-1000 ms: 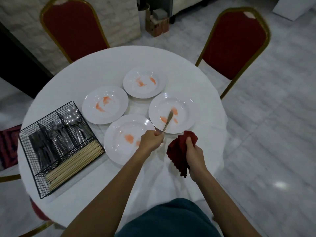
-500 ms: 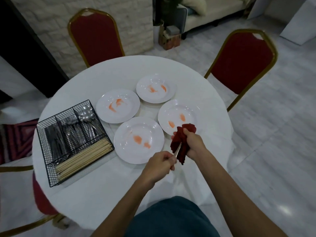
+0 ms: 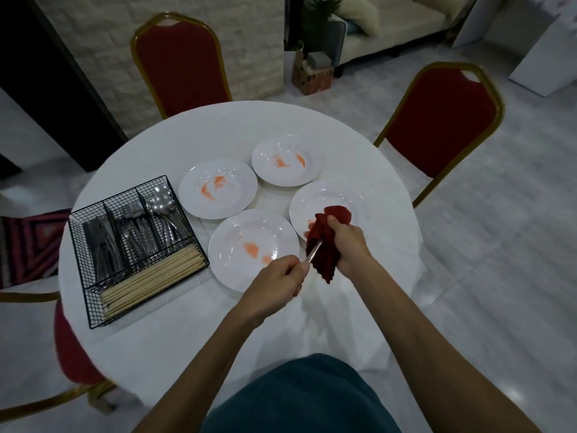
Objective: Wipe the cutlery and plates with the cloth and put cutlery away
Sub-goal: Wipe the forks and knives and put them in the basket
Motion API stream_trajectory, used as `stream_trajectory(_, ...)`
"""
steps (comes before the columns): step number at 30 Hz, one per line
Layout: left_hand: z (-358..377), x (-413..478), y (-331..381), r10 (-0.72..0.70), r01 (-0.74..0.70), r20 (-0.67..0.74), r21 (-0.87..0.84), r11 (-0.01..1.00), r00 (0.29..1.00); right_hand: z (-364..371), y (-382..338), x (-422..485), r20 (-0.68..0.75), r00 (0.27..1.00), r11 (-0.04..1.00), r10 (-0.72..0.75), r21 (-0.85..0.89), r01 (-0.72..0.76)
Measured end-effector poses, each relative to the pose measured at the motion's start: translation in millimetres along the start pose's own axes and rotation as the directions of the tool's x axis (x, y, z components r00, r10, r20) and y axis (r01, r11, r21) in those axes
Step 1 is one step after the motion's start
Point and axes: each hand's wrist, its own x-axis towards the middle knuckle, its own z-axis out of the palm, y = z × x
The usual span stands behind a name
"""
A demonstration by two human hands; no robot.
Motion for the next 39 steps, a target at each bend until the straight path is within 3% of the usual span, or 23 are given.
stream_trajectory(14,-28,-11,-7,-0.002,0.004,0.04,-0.069,0.998,0.999,-17,-14,21,-0.106,0.994,0.993,-0.014,0.116,0.027)
stream_trajectory(21,-21,0,-2,0.003,-0.003,-0.042,-0.004,1.0,0.999,12,4,0,0.06,0.995,0.997,-0.075,0.015,0.074)
stream_trajectory(27,-21,8,-4,-0.029,0.021,-0.115,-0.066,0.998,0.993,31,27,-20,0.135,0.991,1.0,-0.018,-0.016,0.021)
stream_trajectory(36,-32,-7,-3,0.029,-0.03,-0.025,-0.032,0.999,0.999,-1,-32,7,-0.031,0.993,0.991,-0.111,0.069,0.113)
stream_trajectory(39,-33,-6,-5,0.02,-0.021,-0.029,-0.033,0.999,0.999,0,-27,4,-0.09,0.983,0.987,-0.159,-0.016,0.158)
